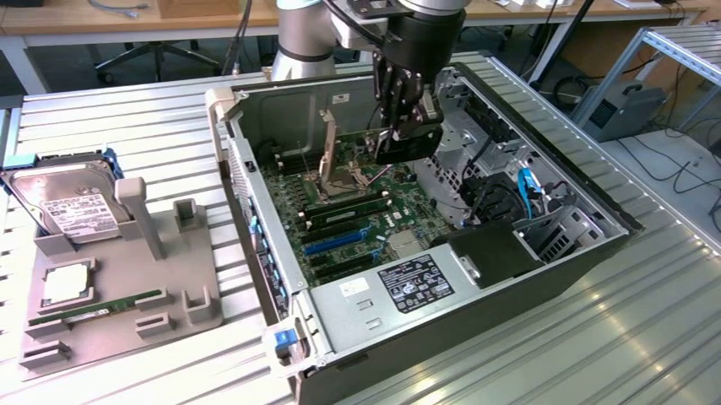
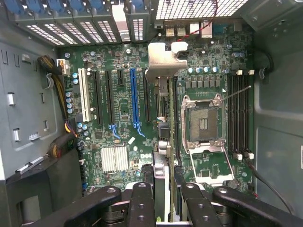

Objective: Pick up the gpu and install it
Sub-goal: 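Insert the gpu into the slot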

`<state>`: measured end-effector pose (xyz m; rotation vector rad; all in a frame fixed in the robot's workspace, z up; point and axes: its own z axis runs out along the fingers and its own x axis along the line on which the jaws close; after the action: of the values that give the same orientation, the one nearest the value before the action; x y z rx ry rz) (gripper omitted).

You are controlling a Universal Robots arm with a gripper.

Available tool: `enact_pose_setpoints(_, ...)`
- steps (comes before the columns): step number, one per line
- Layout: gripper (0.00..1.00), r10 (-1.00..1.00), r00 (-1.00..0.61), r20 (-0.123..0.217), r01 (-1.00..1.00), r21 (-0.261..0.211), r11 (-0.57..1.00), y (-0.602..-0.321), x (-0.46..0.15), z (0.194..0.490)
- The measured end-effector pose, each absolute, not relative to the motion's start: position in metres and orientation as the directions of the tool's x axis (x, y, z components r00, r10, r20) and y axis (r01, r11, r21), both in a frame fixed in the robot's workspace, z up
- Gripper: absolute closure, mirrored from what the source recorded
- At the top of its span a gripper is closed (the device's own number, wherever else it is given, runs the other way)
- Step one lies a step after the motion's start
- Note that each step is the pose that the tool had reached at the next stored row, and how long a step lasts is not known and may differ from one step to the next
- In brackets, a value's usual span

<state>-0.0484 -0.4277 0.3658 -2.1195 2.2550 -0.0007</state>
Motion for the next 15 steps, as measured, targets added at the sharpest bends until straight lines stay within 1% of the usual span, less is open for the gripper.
enact_pose_setpoints(15,0.73,-0.998,-0.061,-0.034,-0.998,-0.032,0.063,-0.428,-0.0484,0.3624)
